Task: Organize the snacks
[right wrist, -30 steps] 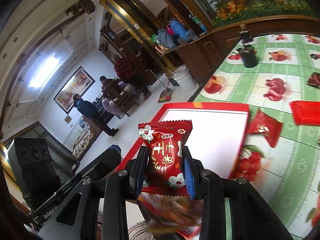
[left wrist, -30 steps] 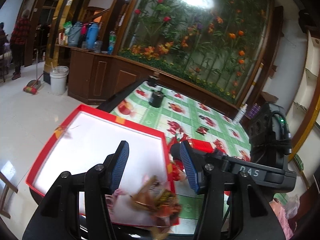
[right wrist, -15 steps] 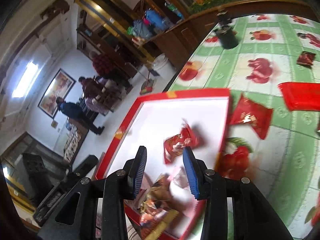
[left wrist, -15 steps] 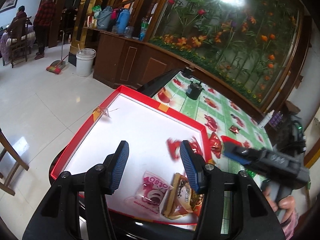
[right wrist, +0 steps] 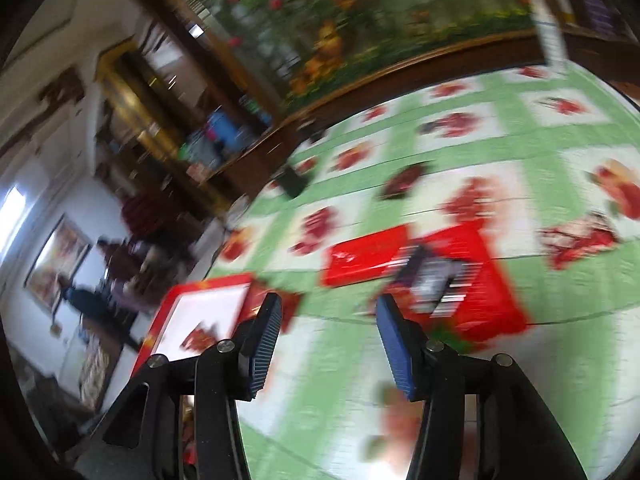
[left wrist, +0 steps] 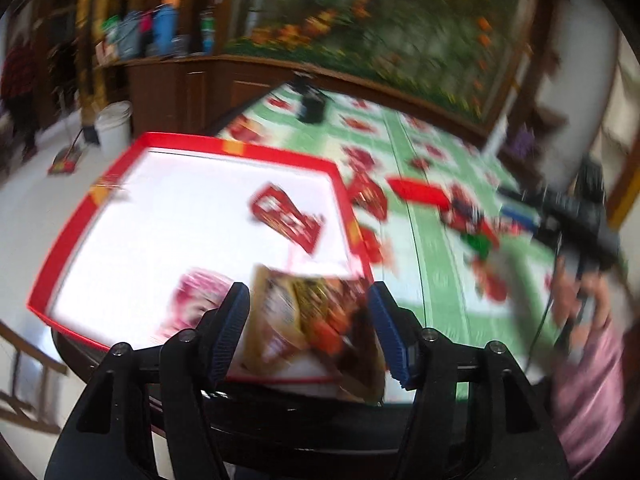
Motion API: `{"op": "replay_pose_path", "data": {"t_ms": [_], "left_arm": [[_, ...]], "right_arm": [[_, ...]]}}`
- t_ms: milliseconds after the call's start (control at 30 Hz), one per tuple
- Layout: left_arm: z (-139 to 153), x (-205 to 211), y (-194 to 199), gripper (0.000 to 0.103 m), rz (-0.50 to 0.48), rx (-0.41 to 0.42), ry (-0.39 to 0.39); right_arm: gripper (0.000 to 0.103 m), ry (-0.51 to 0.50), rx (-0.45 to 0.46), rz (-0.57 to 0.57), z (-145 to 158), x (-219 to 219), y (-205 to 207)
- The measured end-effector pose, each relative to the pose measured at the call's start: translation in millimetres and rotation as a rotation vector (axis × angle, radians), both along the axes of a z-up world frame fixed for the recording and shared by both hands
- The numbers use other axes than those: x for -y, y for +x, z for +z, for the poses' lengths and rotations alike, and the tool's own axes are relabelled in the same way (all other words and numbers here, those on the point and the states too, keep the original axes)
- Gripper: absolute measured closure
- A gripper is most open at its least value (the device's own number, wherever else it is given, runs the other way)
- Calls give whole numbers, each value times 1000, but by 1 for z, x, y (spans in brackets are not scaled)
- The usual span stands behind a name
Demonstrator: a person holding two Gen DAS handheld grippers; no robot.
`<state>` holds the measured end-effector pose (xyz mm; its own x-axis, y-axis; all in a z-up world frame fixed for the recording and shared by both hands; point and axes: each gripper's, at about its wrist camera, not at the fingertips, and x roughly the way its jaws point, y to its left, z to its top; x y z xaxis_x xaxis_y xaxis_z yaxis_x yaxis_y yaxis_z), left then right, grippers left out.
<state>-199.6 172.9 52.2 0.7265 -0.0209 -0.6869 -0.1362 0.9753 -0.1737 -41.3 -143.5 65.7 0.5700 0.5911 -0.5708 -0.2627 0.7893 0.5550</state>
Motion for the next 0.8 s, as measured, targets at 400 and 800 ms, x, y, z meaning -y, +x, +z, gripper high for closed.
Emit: {"op": "replay_pose_path", "data": {"t_ms": [400, 800], "left_arm": [[-18, -6, 19, 38, 115, -52, 216], [6, -6, 28, 38, 164, -21, 227]], "right_arm": [[51, 102, -131, -143, -42, 82, 25], [51, -118, 8, -4, -17, -2, 57]]}}
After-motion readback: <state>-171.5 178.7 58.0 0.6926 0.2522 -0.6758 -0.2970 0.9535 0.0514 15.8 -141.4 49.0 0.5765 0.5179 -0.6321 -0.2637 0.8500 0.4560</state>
